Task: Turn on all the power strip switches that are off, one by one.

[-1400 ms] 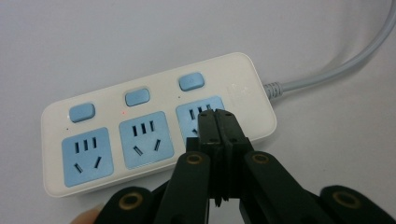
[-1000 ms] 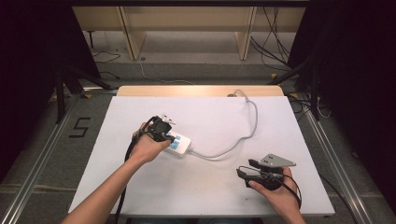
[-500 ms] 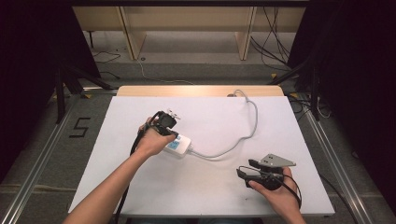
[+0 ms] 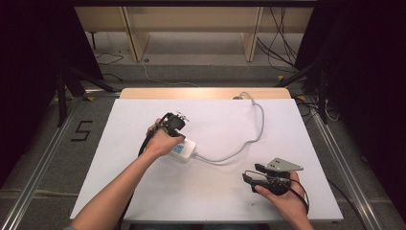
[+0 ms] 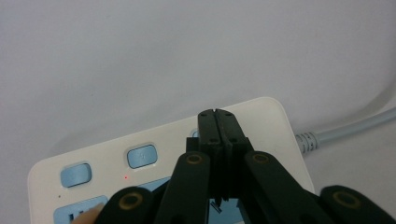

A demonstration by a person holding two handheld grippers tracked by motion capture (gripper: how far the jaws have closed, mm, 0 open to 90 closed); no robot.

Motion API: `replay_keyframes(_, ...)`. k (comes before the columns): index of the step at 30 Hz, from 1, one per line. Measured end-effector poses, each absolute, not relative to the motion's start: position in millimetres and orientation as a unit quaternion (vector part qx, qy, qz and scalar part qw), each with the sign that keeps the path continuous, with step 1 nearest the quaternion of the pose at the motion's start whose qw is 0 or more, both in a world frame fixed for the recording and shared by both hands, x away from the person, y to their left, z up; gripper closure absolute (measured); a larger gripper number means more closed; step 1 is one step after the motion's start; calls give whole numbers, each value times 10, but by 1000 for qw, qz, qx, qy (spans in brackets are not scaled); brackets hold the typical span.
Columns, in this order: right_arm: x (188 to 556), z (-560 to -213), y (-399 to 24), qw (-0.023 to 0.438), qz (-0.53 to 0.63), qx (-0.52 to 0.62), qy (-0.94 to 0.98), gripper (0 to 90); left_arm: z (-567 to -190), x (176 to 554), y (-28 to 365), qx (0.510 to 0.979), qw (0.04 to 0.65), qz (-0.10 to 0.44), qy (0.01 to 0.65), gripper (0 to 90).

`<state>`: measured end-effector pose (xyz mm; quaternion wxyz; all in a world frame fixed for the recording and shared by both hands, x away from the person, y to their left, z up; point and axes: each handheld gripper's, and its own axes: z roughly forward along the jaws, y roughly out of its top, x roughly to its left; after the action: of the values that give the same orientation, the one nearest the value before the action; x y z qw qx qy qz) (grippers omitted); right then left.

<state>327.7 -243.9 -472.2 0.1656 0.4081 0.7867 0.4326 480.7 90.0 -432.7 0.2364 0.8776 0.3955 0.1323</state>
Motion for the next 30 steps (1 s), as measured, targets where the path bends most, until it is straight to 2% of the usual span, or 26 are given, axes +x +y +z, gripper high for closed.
replay_keyframes(30,3277,-4726,-2429,163,432,406,788,365,-4395,4881,823,882,212,124,402,898)
